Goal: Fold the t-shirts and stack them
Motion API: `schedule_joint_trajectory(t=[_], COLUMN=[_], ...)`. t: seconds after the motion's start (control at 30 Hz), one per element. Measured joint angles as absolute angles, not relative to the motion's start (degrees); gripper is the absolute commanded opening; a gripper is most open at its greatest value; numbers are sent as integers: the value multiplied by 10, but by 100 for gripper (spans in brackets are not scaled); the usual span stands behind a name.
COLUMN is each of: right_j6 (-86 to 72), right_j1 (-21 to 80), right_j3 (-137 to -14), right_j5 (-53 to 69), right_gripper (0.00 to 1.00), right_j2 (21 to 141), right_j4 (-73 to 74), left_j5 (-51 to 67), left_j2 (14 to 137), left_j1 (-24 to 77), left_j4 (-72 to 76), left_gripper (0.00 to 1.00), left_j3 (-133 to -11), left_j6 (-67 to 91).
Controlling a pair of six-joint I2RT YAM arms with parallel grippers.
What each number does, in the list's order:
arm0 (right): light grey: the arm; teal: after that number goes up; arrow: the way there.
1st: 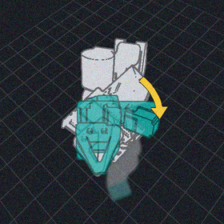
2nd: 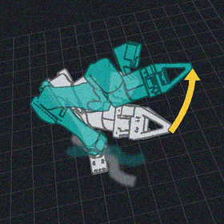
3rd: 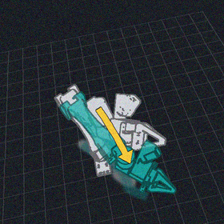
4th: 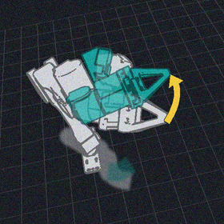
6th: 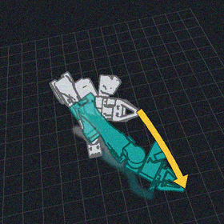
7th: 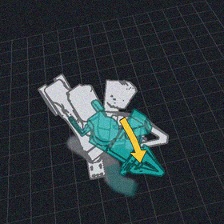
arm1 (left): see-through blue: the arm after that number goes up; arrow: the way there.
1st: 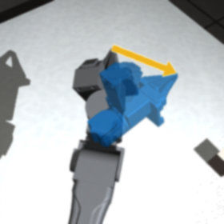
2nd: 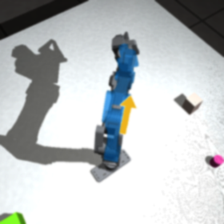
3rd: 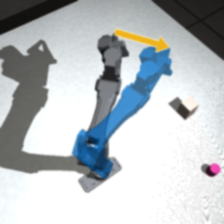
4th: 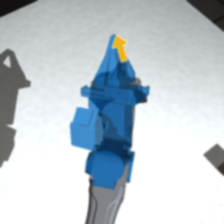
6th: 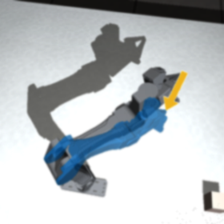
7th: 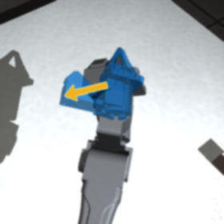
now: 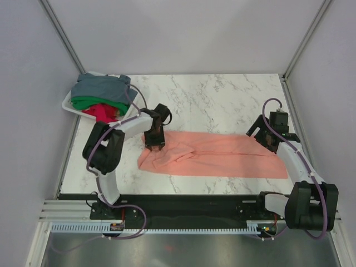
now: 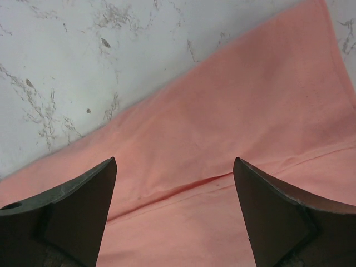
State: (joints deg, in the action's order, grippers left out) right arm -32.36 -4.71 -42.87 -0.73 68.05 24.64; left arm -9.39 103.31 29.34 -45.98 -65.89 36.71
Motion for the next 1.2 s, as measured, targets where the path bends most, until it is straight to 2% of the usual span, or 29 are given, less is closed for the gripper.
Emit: schedule_joint_trajectory(t=[0.13, 0.2, 0.23, 0.3, 0.37, 0.4, 0.43, 0.5, 0.6, 0.73, 0.83, 1.03, 1.2], right_j6=[-320, -316, -315, -314, -313, -312, -312, -310, -306, -301, -298, -294, -298], right_j1=[-47, -47, -47, -47, -47, -47, -46, -39, -16, 30, 44, 50, 79], right_j3=[-429, -430, -431, -433, -434, -435, -437, -438, -438, -452, -463, -465, -453], right_j5=[-7, -6, -5, -2, 9, 18, 28, 46, 69, 68, 45, -6, -16], right_gripper=[94, 94, 94, 94, 94, 94, 94, 95, 95, 95, 95, 94, 93], right_j2=[678, 675, 673, 667, 661, 659, 659, 656, 656, 691, 733, 815, 867], right_j4=[249, 251, 254, 255, 254, 253, 253, 249, 237, 231, 230, 231, 199], left_j5=[-98, -101, -102, -76, -37, -9, 21, 52, 65, 82, 93, 108, 83], left_j2=[1160, 1257, 1313, 1430, 1527, 1540, 1524, 1431, 1340, 1214, 1074, 777, 631], left_j1=[293, 291, 286, 275, 256, 243, 227, 201, 175, 201, 239, 255, 245], left_j4=[-502, -547, -574, -603, -590, -522, -461, -367, -335, -310, -302, -300, -338], left_gripper=[52, 53, 62, 87, 91, 93, 99, 100, 100, 98, 98, 98, 99], left_j3=[-834, -990, -1086, -1286, -1488, -1506, -1473, -1316, -1234, -1213, -1140, -869, -676], left_j6=[353, 334, 324, 306, 305, 310, 316, 322, 316, 302, 299, 295, 286])
